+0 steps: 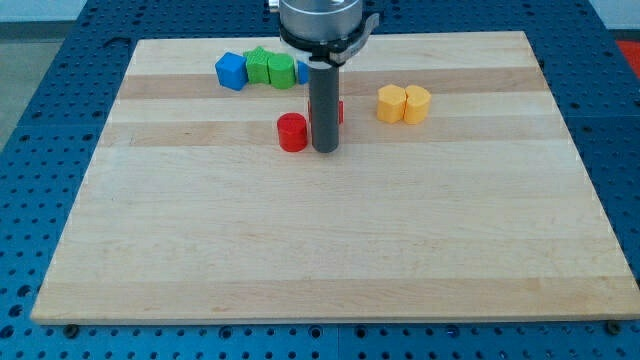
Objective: Push the red star closer to the yellow heart
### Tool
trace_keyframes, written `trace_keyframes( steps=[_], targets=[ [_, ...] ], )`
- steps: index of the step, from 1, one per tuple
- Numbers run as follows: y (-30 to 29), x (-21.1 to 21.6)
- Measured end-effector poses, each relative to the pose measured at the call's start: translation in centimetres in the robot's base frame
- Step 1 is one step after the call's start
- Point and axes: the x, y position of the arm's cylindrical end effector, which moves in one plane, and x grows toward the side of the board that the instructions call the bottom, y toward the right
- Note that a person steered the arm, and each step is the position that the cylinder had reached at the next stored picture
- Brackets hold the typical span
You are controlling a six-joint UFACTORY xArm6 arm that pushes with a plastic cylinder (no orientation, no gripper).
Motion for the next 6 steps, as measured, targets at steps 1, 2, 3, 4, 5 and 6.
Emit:
trace_keyframes(
  steps=[1,2,3,4,5,6],
  targets=[
    [-3.0,-0.1],
    [-4.8,-0.6],
    [-4.3,-1.7],
    [-1.3,-2.8],
    [2.1,-4.0],
    [2.7,-4.1]
  ],
)
